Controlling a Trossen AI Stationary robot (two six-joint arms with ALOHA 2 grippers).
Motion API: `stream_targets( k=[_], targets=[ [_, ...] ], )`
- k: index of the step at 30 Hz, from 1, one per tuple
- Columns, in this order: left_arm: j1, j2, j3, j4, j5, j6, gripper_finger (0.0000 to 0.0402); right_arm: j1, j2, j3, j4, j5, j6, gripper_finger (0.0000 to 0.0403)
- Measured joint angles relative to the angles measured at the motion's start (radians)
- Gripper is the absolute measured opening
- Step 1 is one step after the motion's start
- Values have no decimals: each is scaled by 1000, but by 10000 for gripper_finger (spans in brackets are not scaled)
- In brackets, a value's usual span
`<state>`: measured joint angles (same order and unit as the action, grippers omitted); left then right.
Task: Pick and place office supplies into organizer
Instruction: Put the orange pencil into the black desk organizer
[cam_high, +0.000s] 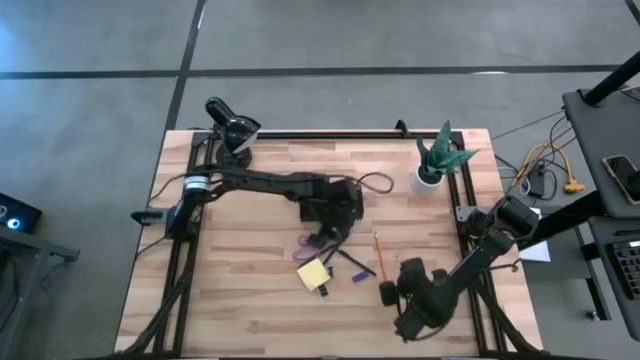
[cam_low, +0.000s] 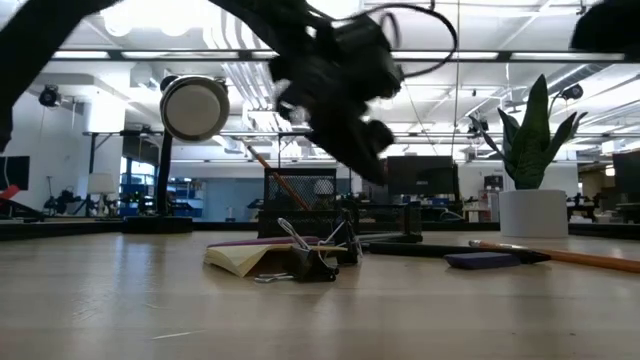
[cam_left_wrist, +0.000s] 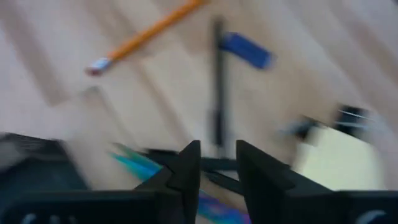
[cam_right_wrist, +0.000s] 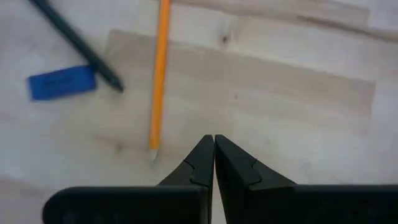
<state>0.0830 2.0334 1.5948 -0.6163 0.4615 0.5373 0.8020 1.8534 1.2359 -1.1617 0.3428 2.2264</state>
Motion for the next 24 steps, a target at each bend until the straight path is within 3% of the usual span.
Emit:
stream_targets(
  k=[5,13,24],
  targets=[
    [-45,-222,-225,62,-25,-20,45,-94,0,-94,126,-2,-78,9],
    [-52,-528,-544,306,-104,-275,22,-274,0,-176,169,-17,-296,9],
    [-52,-772,-740,397,-192,-429,22,-393,6,-157,447,-28,-695,9]
  ],
)
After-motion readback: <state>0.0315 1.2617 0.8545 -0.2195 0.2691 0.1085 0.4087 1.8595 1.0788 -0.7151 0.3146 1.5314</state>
